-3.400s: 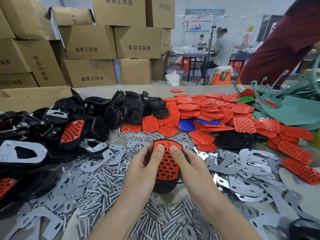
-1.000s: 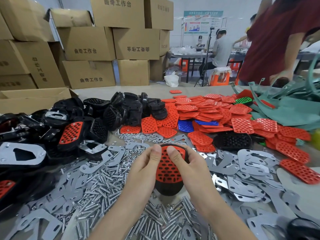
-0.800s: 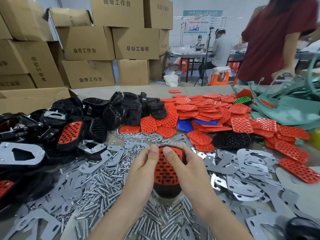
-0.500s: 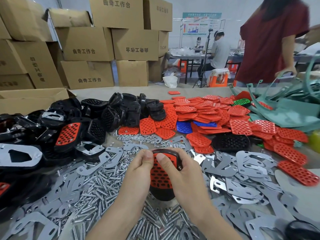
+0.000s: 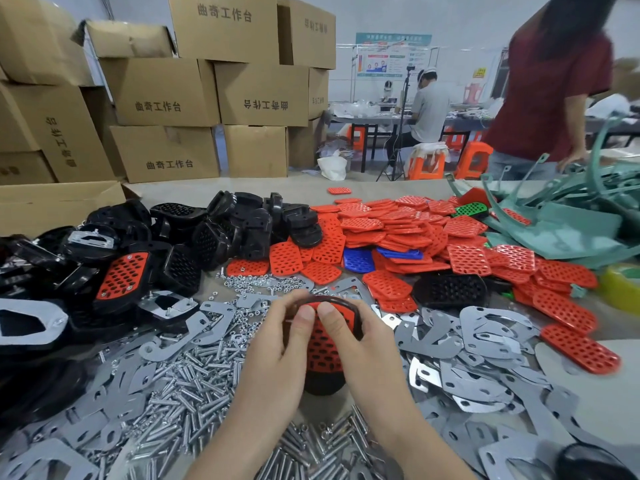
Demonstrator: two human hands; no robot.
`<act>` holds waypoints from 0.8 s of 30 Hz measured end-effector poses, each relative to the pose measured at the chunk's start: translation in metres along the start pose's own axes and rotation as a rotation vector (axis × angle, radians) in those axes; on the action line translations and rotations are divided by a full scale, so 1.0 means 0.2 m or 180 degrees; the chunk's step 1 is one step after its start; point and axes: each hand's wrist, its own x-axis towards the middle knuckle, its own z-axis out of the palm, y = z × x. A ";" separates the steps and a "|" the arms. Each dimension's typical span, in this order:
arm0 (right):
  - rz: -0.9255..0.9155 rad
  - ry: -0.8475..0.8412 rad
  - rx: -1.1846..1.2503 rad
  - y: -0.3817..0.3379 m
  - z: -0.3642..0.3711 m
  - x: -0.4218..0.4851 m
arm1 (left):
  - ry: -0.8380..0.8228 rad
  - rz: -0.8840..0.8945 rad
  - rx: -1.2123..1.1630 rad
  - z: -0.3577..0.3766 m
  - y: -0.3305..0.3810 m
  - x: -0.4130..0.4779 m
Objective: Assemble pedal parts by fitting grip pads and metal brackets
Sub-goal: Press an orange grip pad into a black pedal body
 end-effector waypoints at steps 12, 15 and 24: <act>0.0501 -0.0168 0.0551 0.01 -0.06 0.02 | -0.0184 0.1026 0.1547 -0.05 -0.03 0.00; 0.0548 -0.0193 0.0624 0.00 -0.07 0.02 | -0.0130 0.1113 0.1659 -0.04 -0.04 0.00; 0.0592 -0.0317 0.0792 -0.03 -0.09 0.03 | -0.0214 0.1138 0.1448 -0.04 -0.04 -0.02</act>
